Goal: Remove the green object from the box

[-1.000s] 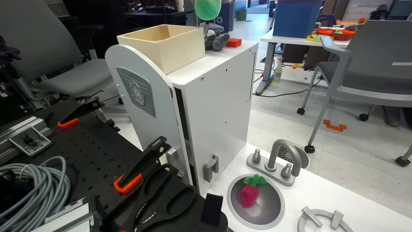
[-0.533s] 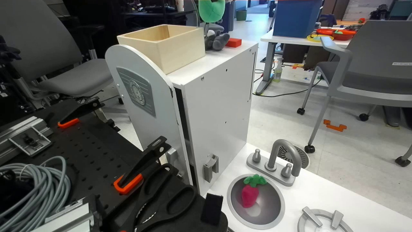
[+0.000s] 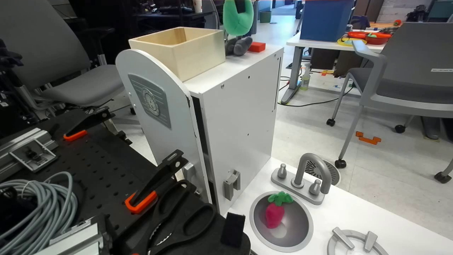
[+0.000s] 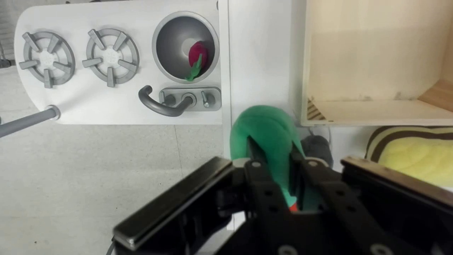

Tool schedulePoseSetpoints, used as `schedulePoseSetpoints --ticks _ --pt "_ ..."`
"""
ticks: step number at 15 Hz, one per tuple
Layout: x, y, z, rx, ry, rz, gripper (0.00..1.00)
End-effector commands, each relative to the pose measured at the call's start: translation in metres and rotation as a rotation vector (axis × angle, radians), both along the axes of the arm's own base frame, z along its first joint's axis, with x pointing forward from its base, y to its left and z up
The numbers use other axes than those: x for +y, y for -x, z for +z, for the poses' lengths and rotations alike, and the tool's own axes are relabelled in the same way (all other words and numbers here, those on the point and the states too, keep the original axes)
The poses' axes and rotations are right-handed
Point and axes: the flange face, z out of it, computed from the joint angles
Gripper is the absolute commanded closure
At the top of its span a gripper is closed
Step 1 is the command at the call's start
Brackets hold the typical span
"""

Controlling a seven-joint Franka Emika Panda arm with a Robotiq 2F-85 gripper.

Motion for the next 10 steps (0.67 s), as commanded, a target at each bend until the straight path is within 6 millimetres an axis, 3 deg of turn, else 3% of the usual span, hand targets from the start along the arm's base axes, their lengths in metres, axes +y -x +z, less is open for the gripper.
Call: schedulePoseSetpoints --ticks 1,7,8,9,10 --pt "0.001 0.006 -0.017 0.049 0.015 0.007 0.96" --pt "0.0 0.011 -0.035 0.091 0.016 0.014 0.96" --pt "0.0 0.011 -0.036 0.094 0.016 0.015 0.68" --pt "0.0 0.011 -0.037 0.099 0.017 0.017 0.56" --pt "0.0 0.012 -0.037 0.102 0.021 0.019 0.5"
